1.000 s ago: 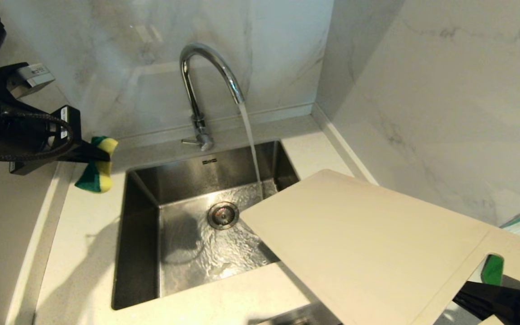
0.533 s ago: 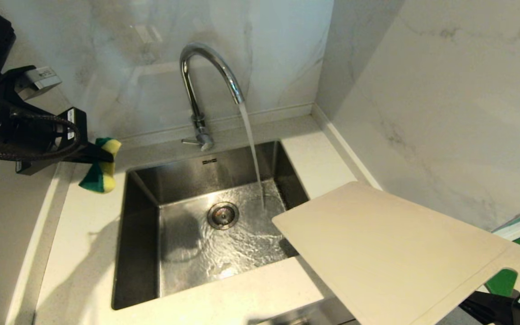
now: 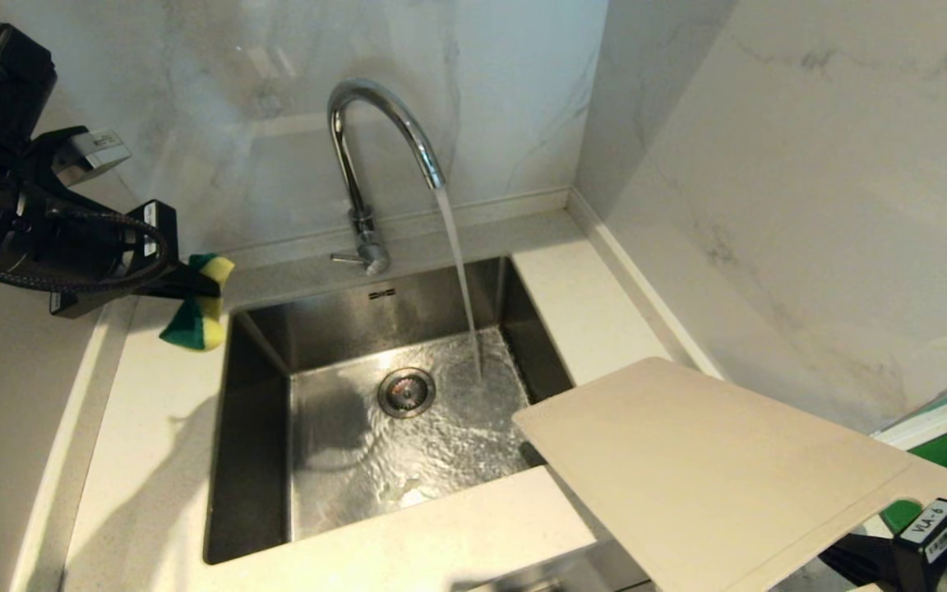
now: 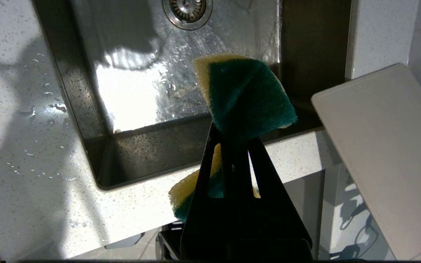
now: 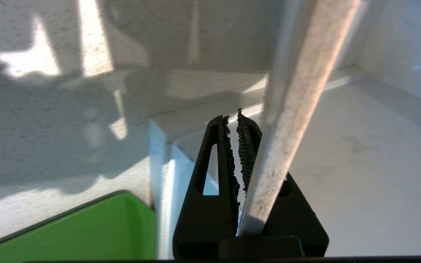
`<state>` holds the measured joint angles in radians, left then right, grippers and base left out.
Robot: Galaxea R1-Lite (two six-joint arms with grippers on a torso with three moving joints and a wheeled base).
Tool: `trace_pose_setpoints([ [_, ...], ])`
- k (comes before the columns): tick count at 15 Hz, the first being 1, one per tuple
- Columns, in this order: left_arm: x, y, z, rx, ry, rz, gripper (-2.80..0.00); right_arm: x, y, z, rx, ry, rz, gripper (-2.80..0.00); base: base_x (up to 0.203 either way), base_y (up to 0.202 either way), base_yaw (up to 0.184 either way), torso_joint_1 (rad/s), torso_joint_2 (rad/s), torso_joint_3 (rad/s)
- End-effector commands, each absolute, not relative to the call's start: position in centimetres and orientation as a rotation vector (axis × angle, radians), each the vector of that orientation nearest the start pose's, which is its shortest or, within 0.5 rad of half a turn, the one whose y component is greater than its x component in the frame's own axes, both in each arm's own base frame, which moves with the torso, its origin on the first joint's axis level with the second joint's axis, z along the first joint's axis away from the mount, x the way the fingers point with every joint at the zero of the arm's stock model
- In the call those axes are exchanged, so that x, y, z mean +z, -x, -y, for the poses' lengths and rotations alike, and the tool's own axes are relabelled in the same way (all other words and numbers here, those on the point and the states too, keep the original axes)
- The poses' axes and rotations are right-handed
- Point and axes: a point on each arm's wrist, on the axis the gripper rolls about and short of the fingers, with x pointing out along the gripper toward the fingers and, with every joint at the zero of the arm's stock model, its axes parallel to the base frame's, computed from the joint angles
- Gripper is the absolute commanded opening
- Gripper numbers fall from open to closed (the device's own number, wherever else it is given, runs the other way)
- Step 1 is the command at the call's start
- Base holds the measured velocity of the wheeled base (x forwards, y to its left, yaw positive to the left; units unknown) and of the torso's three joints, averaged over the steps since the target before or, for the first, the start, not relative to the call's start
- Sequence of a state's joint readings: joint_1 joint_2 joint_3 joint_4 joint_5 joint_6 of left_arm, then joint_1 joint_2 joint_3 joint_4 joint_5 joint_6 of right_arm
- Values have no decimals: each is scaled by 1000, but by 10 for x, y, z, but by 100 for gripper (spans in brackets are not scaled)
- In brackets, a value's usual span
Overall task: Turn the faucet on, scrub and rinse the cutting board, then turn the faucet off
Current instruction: Put down the cutting board
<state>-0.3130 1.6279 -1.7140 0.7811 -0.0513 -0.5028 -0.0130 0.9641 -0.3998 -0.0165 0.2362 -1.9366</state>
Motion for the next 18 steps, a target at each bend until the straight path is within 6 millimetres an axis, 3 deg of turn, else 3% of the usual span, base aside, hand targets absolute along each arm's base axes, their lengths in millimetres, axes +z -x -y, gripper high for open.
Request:
trace_pose_setpoints([
  [1,323,-251,82,-164,389,-769,-280,158,-112,-4,705,1801,-188,-280,0,0,0,0,0,0],
  [9,323,-251,85,-175,386,-774,-280,145,-127,2,771,1753,-295,-280,0,0,0,0,0,0],
  [15,318,-262,94,-182,376,-787,-280,118,-140,3,924,1675,-407,-280,0,0,0,0,0,0],
  [18,314,-268,97,-182,373,-801,-280,93,-139,1,1043,1509,-489,-280,0,0,0,0,0,0],
])
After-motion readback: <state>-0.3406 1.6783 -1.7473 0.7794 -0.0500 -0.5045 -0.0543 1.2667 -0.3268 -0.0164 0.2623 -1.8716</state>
